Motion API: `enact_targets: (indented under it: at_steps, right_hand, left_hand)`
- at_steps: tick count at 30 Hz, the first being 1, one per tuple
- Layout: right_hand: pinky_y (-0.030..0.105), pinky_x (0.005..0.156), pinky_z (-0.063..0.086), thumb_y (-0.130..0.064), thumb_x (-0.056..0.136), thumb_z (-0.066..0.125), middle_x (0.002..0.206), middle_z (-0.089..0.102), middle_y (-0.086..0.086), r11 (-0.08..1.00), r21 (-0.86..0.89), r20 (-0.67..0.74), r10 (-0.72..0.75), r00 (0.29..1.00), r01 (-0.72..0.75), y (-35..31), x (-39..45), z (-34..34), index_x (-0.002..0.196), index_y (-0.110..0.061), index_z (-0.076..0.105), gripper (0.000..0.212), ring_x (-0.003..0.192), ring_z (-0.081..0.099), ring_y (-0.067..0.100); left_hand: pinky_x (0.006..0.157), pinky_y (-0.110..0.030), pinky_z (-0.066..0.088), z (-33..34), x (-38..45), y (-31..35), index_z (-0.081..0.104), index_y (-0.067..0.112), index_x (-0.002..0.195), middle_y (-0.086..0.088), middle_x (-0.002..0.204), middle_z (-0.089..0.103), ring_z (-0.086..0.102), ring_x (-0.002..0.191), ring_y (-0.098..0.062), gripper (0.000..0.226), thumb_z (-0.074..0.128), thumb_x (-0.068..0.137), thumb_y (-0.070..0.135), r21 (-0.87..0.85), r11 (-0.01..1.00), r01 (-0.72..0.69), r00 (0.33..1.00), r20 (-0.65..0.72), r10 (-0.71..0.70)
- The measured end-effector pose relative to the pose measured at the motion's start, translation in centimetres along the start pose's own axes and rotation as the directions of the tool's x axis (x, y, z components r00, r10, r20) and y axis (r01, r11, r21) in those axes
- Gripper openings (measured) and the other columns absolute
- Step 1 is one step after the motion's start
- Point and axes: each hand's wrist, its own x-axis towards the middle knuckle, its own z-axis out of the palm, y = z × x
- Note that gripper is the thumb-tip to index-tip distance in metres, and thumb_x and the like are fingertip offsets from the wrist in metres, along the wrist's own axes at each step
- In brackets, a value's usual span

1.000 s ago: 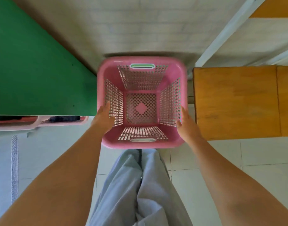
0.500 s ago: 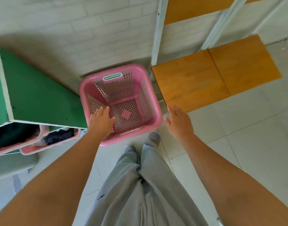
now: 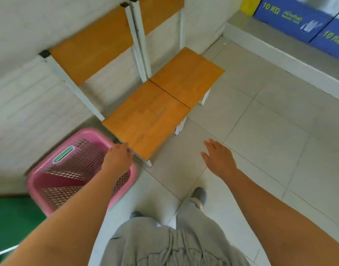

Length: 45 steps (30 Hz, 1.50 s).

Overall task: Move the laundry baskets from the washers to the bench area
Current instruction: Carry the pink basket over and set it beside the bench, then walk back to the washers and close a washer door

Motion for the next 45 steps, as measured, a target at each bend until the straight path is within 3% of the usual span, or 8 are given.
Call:
enact_targets:
  at_steps: [7,17,30,37,45]
  right_hand:
    - [0.042,0.116,0.028,-0.040,0.102,0.031,0.158,0.027,0.009,0.979,0.132,-0.053,0.165,0.985,-0.156,13.9,1.0,-3.2,0.150,-0.016,0.028,0.053,0.144,0.029,0.026]
    - [0.040,0.113,0.029,-0.039,0.102,0.033,0.156,0.032,0.007,0.886,0.324,-0.082,0.377,0.923,-0.333,28.4,6.7,-7.7,0.148,-0.016,0.033,0.052,0.141,0.032,0.026]
    - [0.039,0.106,0.036,-0.038,0.101,0.036,0.145,0.048,0.006,0.749,0.469,-0.161,0.594,0.788,-0.468,44.0,21.5,-20.1,0.143,-0.016,0.040,0.047,0.133,0.043,0.025]
    - [0.041,0.106,0.037,-0.038,0.101,0.037,0.143,0.050,0.005,0.664,0.547,-0.149,0.676,0.722,-0.509,53.7,28.3,-24.9,0.141,-0.018,0.043,0.046,0.131,0.045,0.025]
    - [0.041,0.104,0.038,-0.039,0.101,0.035,0.142,0.050,0.005,0.655,0.540,-0.145,0.691,0.708,-0.529,71.1,36.7,-32.5,0.141,-0.019,0.042,0.045,0.131,0.045,0.026]
  left_hand:
    - [0.106,-0.047,0.035,2.0,6.0,16.7,0.034,0.017,0.146,-0.014,0.149,0.036,0.035,0.134,-0.036,0.048,0.040,0.099,0.029,0.052,0.992,-0.117,0.992,0.056,0.114]
    - [0.104,-0.044,0.039,3.1,15.1,36.1,0.041,0.013,0.141,-0.015,0.138,0.046,0.042,0.125,-0.033,0.044,0.039,0.099,0.026,0.056,0.956,-0.287,0.956,0.088,0.281]
    - [0.098,-0.042,0.045,-0.9,34.9,61.8,0.045,0.015,0.138,-0.013,0.133,0.051,0.050,0.120,-0.031,0.042,0.040,0.099,0.030,0.051,0.818,-0.573,0.816,0.125,0.564]
    - [0.098,-0.040,0.042,-0.7,43.4,75.5,0.048,0.019,0.134,-0.009,0.133,0.051,0.049,0.121,-0.029,0.038,0.039,0.099,0.028,0.095,0.758,-0.646,0.760,0.175,0.626]
    - [0.092,-0.040,0.044,1.1,51.8,93.6,0.048,0.016,0.133,-0.012,0.125,0.054,0.053,0.114,-0.030,0.038,0.040,0.098,0.029,0.129,0.744,-0.655,0.755,0.146,0.639]
